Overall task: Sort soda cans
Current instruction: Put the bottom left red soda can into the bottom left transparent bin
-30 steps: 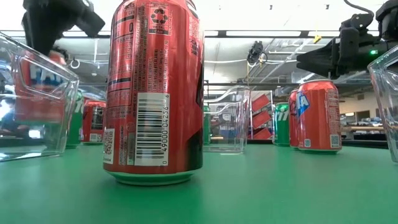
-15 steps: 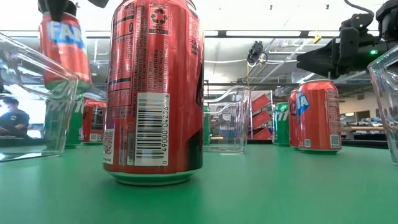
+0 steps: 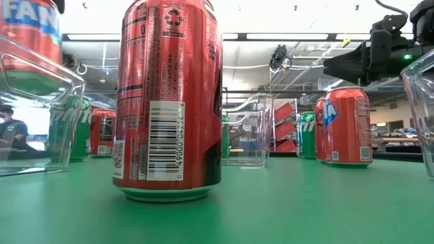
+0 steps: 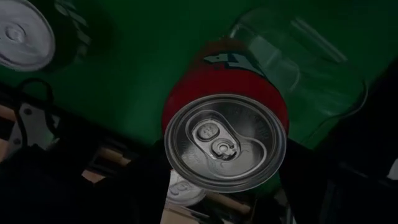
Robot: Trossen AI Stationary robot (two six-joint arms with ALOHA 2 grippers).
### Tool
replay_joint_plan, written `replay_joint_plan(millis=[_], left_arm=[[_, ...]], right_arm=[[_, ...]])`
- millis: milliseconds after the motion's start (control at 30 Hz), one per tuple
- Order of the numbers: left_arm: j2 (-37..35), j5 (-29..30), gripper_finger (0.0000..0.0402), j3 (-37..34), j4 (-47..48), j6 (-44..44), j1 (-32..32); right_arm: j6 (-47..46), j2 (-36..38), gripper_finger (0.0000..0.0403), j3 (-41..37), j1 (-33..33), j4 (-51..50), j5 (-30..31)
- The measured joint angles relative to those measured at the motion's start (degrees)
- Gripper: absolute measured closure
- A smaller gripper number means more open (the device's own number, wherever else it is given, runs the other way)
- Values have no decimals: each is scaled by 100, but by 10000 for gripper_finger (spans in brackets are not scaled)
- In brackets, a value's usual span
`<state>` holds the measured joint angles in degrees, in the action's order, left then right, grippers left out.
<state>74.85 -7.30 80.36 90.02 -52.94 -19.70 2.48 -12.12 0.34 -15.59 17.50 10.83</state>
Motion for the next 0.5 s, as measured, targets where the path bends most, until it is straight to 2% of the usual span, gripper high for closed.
replay_joint_plan(millis=[500], left_arm=[[1055, 58, 147, -9, -31, -258, -968]], right_arm=[[2, 0, 140, 0, 0, -7, 0]])
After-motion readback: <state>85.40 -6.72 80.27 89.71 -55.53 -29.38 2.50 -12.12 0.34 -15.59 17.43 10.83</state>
